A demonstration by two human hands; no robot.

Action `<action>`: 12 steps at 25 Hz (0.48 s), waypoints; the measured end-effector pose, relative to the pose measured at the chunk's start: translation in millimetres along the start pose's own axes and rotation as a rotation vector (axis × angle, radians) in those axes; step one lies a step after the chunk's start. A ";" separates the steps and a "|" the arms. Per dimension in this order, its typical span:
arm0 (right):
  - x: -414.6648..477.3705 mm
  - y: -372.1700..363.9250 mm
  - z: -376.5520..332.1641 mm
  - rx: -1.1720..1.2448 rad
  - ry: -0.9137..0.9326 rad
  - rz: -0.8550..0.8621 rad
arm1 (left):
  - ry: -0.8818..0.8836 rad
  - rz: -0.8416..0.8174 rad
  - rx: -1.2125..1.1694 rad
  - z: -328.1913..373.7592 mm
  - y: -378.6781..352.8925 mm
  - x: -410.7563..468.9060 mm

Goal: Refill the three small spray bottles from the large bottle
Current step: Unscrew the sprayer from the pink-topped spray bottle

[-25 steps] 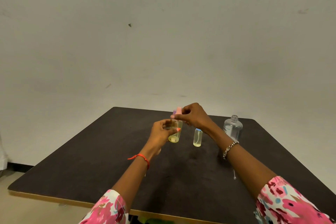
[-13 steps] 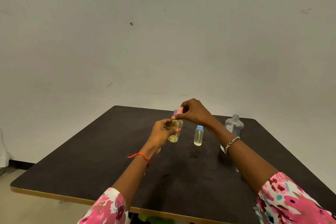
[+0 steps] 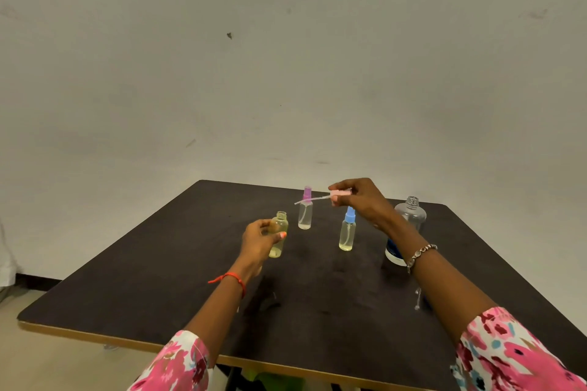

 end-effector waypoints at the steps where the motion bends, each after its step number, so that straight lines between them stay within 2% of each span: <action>1: -4.2 -2.0 17.2 -0.019 -0.041 0.009 | 0.020 0.031 -0.017 -4.1 3.4 2.0; 5: -27.6 -37.3 75.8 -0.224 -0.068 -0.093 | 0.037 0.080 -0.051 -5.8 4.5 3.3; 12: -48.4 -67.9 123.1 -0.271 -0.057 -0.140 | 0.015 0.054 -0.047 1.9 -1.5 2.7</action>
Point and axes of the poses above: each hand's wrist, its own x-axis towards the middle knuckle, its own y-axis out of the back of the hand, z = x × y, the point moved 7 cm from there along x, towards the middle knuckle, and after that the axes turned 13 degrees about x, right-handed, at the moved point
